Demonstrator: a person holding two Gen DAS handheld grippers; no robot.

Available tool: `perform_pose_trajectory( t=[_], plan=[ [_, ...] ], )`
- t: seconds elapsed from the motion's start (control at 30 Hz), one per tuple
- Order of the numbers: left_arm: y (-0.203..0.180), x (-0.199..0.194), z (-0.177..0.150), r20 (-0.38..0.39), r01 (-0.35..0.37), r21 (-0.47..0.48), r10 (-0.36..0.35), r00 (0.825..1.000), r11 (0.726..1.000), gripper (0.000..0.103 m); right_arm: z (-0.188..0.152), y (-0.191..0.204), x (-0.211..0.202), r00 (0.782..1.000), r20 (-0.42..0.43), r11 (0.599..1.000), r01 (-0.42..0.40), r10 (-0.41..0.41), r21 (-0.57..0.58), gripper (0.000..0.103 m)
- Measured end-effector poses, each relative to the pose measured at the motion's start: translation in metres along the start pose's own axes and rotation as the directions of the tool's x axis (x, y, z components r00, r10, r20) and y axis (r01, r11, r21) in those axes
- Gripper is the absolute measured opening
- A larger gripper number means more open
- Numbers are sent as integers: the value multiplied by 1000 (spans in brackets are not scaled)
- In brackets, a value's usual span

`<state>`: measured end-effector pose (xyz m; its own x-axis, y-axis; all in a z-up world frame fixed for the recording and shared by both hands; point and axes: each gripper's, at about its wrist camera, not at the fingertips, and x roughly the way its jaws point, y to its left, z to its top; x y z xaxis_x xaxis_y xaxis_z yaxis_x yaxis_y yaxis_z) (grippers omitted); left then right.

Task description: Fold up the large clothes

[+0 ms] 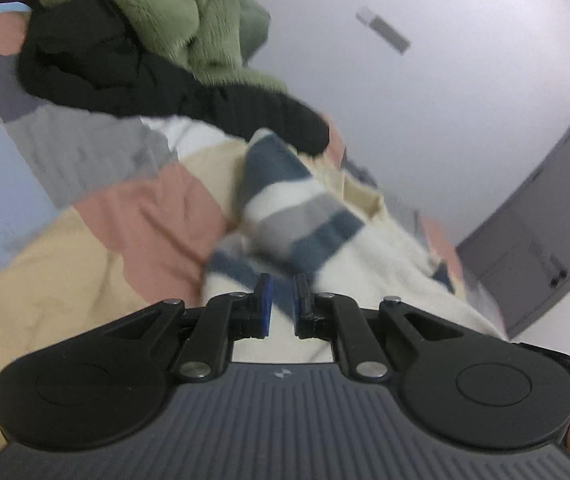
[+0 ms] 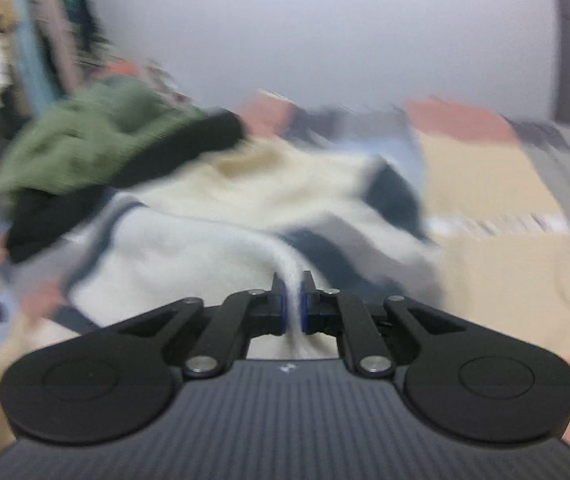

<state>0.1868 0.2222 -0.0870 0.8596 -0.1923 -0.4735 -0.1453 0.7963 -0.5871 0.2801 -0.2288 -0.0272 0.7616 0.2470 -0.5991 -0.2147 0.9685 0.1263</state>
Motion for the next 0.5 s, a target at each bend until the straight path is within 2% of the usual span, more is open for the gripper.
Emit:
perform_pose_trajectory(
  t=[0.13,0.17,0.23,0.3,0.4,0.47,0.5],
  plan=[
    [-9,20,-14,-72,-47,47,50,996,998,10,-30,-46,30,989,-127,986,89,-71,143,9],
    [-11,24,-18,-90,-58,53,63,994,997,10,-35,-52,36,986,-143,984,108,-88,142,9],
    [-11,32,-22,-115,-75,66,82,990,995,10,-40,-55,45,982,-156,982,129,-107,135,9],
    [-12,38,-26,-135,-90,83,100,986,993,10,-41,-54,45,983,-154,981,124,-100,150,9],
    [-12,41,-29,-155,-92,85,104,982,992,11,-46,-48,38,985,-139,986,117,-101,115,11],
    [-13,40,-31,-169,-79,74,91,982,994,24,-48,-43,33,986,-134,989,110,-96,101,13],
    [-13,40,-31,-171,-73,70,84,982,995,39,-49,-43,29,987,-137,989,103,-89,101,17]
  ],
)
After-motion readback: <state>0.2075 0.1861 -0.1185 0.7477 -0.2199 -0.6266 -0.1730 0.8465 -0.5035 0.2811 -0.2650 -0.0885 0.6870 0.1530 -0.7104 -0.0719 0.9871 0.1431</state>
